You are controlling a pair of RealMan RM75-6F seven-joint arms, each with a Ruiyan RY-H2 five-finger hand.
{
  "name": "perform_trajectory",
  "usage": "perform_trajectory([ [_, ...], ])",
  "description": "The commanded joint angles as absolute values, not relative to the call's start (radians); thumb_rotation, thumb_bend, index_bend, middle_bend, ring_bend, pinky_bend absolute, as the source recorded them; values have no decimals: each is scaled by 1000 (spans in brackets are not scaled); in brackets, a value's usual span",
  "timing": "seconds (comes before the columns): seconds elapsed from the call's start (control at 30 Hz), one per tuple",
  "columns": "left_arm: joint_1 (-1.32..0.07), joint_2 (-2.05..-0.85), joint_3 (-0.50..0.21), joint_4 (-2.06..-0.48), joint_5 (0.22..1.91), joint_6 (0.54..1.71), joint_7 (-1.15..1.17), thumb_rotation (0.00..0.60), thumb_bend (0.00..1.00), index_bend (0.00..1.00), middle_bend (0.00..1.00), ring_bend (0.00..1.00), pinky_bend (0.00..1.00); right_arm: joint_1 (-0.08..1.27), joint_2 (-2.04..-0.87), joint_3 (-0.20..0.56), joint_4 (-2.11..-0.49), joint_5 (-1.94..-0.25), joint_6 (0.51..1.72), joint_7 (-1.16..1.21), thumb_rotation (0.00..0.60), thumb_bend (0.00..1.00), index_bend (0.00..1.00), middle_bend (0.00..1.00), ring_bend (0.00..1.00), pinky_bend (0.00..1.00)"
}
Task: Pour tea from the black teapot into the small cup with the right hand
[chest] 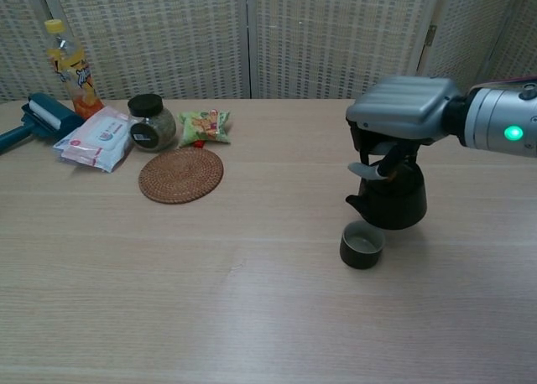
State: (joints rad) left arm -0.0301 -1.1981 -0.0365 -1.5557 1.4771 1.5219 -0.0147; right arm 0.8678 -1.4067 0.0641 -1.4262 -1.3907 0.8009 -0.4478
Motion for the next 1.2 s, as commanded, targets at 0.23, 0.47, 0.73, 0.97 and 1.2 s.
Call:
perform_trajectory([
  [0.23,-26,-1201,-36,-1557,1479,1527,-15,600,181,30,0,3,56,886,-1380,60,-1462,-1386,784,-513,356,484,994,963,813,736],
  [0.47,-26,-1202,-36,-1556,1480,1527,-14,600,181,31,0,3,56,888,-1357,52,-1485,-1394,785,-536,356,484,994,963,813,736],
  [0.73,-26,-1207,-35,-1560,1483,1529,-7,600,181,31,0,3,56,909,-1318,46,-1520,-1404,765,-594,357,484,994,963,813,736],
  [0.97,-22,-1209,-34,-1561,1485,1535,-5,600,181,31,0,3,56,936,-1298,42,-1551,-1402,733,-659,358,484,994,963,813,736],
  [1.2,-16,-1209,-32,-1558,1485,1541,-10,600,181,30,0,3,56,955,-1291,26,-1581,-1396,705,-727,357,484,994,963,813,736],
])
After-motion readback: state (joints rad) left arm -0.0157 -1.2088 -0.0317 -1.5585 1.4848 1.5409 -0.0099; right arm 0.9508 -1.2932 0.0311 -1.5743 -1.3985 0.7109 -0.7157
